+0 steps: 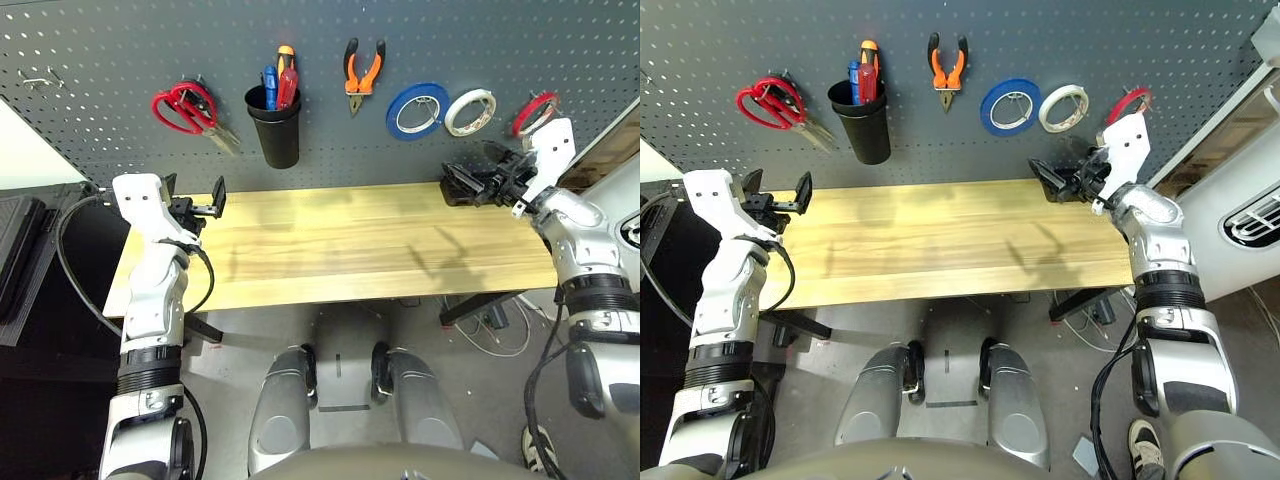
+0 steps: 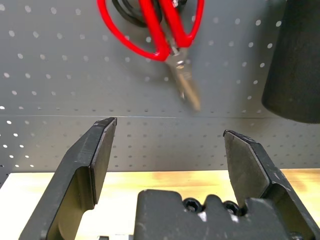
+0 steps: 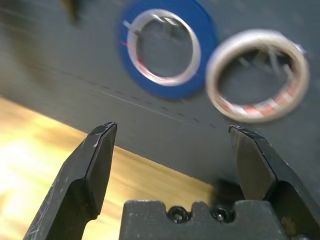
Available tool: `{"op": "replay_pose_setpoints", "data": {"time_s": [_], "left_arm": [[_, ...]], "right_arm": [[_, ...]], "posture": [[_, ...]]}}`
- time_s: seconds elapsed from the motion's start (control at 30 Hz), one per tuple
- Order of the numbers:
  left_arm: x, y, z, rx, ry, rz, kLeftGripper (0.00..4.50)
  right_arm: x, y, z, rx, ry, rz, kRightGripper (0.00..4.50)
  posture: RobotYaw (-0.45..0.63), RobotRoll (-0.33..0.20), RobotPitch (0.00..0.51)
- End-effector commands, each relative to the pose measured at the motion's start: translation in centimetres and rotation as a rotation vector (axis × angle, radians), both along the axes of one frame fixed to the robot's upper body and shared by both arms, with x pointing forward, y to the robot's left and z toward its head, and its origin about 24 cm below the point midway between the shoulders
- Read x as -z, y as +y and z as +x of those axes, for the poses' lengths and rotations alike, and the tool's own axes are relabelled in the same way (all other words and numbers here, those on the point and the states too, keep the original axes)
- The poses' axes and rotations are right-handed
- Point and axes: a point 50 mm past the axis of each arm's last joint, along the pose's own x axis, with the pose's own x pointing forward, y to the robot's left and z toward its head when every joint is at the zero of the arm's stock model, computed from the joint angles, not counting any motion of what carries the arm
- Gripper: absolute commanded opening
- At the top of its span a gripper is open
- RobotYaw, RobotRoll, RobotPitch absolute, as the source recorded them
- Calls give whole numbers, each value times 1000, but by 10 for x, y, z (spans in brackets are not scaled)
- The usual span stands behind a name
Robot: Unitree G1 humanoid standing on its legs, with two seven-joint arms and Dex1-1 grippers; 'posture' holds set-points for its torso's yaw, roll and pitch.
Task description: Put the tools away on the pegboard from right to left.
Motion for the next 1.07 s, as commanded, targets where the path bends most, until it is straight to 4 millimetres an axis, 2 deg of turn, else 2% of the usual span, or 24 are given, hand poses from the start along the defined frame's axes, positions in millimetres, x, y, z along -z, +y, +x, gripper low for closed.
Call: {"op": "replay_pose_setpoints", "data": {"time_s": [0.03,0.23,0.6,0.73,1.07], "left_arm": [[16,5,-6,-44,-4,-5,4457],[23,2,0,-68,-20,-33,4457],[31,3,14,-83,5,-50,4457],[33,2,13,-91,12,-55,4457],[37,18,9,-223,44,-48,4457]], "right_arm": [[16,-7,-1,172,-35,20,4500],[31,-7,-2,217,-32,18,4500],[32,-3,1,208,-45,24,4500],[32,-3,0,208,-49,30,4500],[28,0,2,188,-61,31,4500]], "posture": [[7,0,103],[12,0,89],[-12,0,72],[-15,0,72],[4,0,70]]}}
